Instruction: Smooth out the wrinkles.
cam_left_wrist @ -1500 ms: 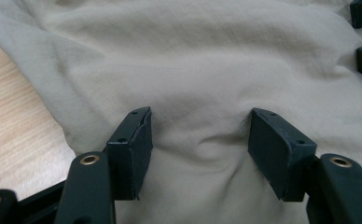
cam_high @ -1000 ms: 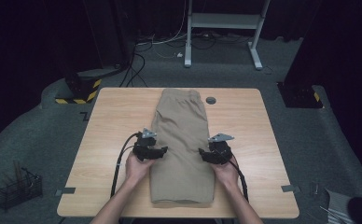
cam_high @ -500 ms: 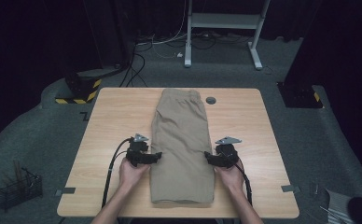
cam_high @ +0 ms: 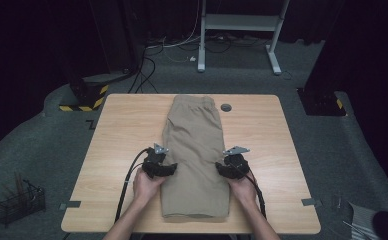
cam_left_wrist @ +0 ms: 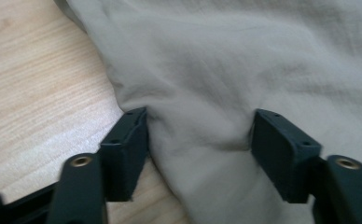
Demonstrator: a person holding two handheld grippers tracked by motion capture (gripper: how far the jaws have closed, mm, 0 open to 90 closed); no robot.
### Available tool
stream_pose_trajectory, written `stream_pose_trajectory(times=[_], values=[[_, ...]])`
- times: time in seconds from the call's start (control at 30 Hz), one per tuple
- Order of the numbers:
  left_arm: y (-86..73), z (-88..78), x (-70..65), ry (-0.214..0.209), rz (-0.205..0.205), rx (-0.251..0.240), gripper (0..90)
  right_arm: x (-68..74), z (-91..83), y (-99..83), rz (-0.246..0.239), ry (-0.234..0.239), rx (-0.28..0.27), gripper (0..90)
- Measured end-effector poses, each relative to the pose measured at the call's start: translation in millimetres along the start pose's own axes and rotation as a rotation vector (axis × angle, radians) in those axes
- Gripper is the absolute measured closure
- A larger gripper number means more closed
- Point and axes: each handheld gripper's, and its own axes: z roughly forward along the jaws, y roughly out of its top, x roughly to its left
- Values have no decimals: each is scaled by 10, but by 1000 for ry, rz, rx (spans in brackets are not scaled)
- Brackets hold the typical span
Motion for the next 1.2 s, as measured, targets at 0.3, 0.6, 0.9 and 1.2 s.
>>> stream_pose_trajectory(times=[0.3, 0.6, 0.9, 1.2], values=[[27, 21, -30, -29, 14, -20, 618, 9, 11, 15, -10, 25, -5, 765], [48, 51, 10, -102, -10, -27, 827, 18, 18, 23, -21, 54, -2, 865], [46, -35, 72, -126, 3, -35, 867, -21, -64, 11, 0, 89, -43, 878], [66, -292, 119, -148, 6, -99, 870, 32, -284, 61, -41, 113, -138, 879]])
